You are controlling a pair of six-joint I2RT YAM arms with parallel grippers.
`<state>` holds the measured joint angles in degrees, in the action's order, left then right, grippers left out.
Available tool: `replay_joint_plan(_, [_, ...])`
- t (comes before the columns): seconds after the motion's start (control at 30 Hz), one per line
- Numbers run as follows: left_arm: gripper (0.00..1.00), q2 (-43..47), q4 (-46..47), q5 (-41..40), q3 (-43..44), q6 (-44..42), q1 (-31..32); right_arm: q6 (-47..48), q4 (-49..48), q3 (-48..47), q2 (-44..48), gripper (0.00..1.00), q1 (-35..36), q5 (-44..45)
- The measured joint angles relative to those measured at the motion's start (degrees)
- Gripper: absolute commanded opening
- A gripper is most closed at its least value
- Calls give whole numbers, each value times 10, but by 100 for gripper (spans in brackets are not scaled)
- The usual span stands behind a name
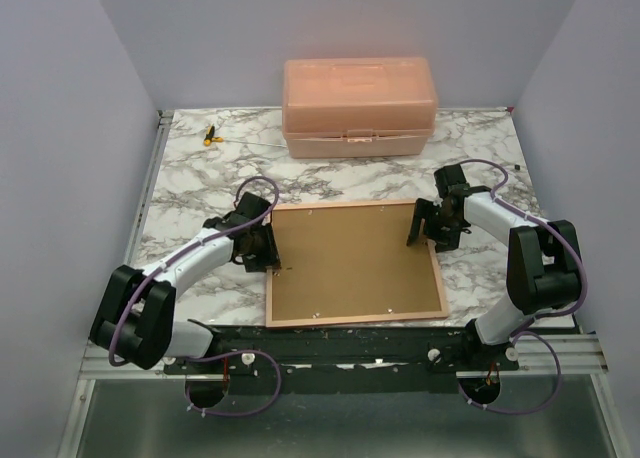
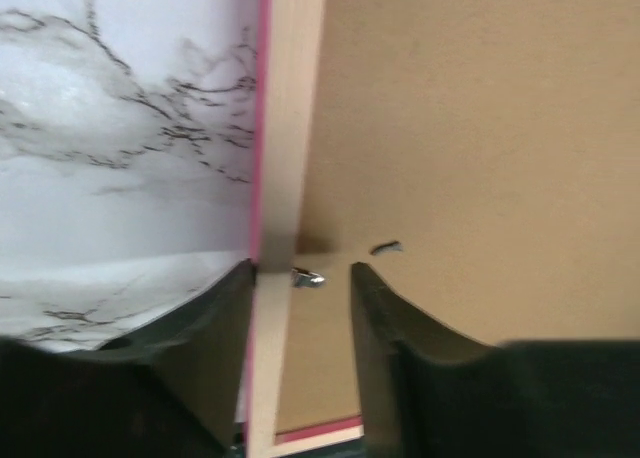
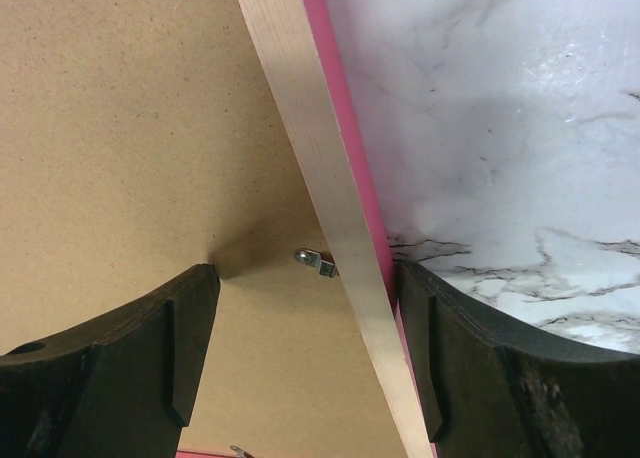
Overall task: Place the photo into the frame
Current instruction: Install the photo frame at the center of the board, then turn over the photo frame at the center of the board.
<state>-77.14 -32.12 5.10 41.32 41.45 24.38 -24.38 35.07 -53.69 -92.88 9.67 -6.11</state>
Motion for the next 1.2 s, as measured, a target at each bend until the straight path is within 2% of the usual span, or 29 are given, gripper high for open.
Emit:
replay_joint_plan(0.4, [56,28,29,66,-14,6,-34,0,-9,10,9,78,0,-9])
replay_joint_plan(0.63, [57,-2,43,91,-13,6,-52,-4,-16,12,10,78,-5,-23])
replay_joint_plan(0.93, [59,-108,11,87,99,-25,-108,-34,-29,-42,-42,78,-10,-73])
replay_joint_plan(1.17, [73,-174,-2,72,208,-57,-137,-52,-49,-120,-108,81,-10,-87])
replay_joint_plan(1.2, [75,-176,-3,72,214,-60,-139,-54,-51,-126,-113,85,-10,-87])
